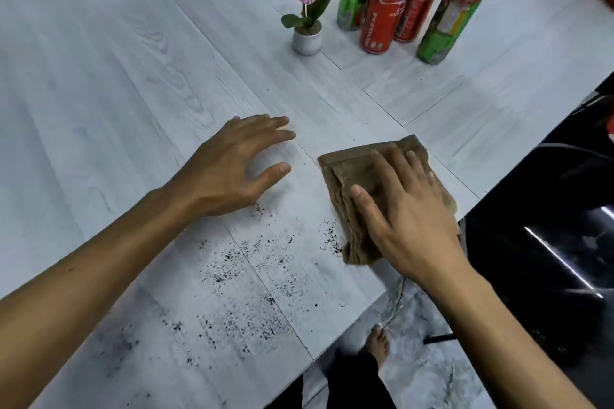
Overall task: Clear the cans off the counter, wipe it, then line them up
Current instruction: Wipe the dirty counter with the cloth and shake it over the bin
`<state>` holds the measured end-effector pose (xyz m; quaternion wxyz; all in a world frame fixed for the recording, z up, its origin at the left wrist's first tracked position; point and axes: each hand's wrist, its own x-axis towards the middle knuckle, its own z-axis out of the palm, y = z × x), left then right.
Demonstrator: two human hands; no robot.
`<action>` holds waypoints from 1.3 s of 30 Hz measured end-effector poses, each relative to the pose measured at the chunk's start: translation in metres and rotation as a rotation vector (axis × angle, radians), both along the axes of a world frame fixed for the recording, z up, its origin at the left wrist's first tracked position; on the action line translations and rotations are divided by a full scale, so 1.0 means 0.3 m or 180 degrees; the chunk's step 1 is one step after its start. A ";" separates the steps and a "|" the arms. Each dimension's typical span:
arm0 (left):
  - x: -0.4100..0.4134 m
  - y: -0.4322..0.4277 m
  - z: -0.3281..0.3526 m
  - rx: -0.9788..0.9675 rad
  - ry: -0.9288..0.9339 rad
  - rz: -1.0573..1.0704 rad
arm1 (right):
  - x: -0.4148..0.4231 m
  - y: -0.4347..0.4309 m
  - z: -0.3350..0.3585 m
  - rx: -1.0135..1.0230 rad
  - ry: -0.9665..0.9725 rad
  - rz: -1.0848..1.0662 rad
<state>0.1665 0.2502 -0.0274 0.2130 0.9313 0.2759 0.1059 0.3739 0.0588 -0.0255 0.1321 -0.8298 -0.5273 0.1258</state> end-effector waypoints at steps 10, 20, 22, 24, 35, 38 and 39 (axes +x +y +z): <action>-0.063 0.127 -0.078 0.0103 -0.0023 -0.0360 | -0.076 0.033 -0.084 -0.0239 -0.0174 -0.0209; -0.094 0.215 -0.100 0.0221 0.0093 -0.0597 | -0.093 0.064 -0.097 -0.0205 -0.0245 -0.0362; -0.100 0.234 -0.102 0.0222 0.0106 -0.0599 | -0.098 0.070 -0.097 -0.0178 -0.0239 -0.0399; -0.102 0.249 -0.104 0.0222 0.0108 -0.0599 | -0.100 0.076 -0.099 -0.0150 -0.0232 -0.0432; -0.131 0.305 -0.142 0.0283 0.0146 -0.0586 | -0.155 0.182 -0.116 -0.0023 -0.0111 -0.0615; -0.144 0.306 -0.154 0.0242 0.0149 -0.0598 | -0.187 0.215 -0.120 -0.0032 -0.0065 -0.0587; -0.147 0.306 -0.157 0.0243 0.0149 -0.0604 | -0.197 0.227 -0.120 -0.0027 -0.0049 -0.0566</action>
